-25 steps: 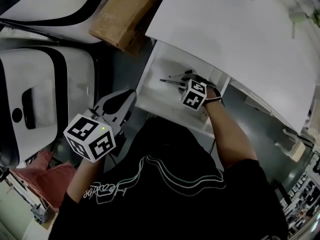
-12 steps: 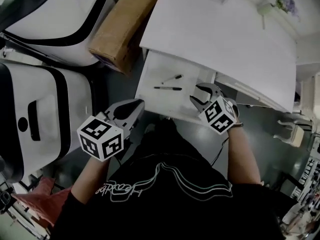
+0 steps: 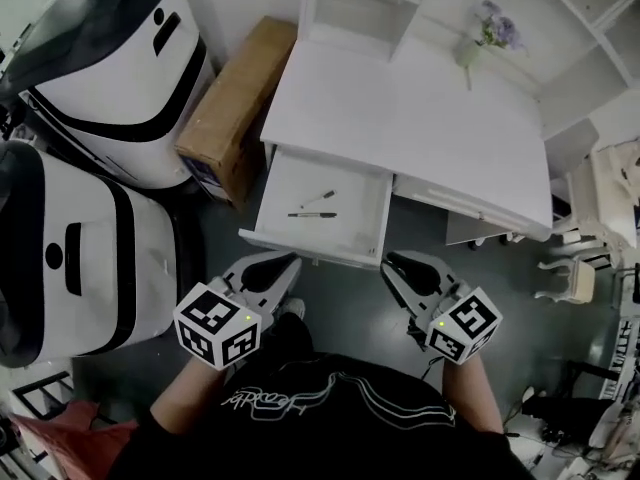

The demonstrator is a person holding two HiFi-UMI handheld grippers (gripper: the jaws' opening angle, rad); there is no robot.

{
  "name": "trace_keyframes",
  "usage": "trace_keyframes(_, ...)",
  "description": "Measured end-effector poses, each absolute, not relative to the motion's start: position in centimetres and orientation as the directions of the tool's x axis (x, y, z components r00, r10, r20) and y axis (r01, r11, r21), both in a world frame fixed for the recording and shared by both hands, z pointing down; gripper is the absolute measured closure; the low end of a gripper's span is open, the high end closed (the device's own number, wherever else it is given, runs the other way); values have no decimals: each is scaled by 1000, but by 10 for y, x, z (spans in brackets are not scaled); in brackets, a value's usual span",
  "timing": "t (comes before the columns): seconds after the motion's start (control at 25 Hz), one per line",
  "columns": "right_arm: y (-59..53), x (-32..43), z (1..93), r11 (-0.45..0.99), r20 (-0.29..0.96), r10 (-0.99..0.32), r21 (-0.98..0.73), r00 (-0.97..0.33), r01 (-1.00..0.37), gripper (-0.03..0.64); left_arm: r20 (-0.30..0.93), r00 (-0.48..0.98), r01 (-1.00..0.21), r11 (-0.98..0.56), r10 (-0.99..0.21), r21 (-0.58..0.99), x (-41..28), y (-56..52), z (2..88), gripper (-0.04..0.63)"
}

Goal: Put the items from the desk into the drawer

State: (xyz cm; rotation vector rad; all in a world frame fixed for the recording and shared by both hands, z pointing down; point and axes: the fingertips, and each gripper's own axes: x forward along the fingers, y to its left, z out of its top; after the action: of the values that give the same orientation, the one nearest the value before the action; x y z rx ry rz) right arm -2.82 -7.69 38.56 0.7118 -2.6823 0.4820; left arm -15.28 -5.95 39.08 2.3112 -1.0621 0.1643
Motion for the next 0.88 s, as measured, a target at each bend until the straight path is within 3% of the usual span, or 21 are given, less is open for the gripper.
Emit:
trace_keyframes(0.2, -8, 12, 348, 769, 175, -476, -393, -862, -504, 561, 244, 699, -695, -559, -673, 451, -91, 5, 341, 574)
trace_keyframes(0.4, 75, 59, 312, 766, 79, -466, -462, -881, -446, 561, 191, 727, -673, -627, -660, 393, -23, 91, 291, 574)
trace_keyframes(0.88, 196, 105, 258, 817, 4, -441, -412, -898, -403, 561, 134, 743, -656, -675, -655, 337, 43, 200, 236, 574)
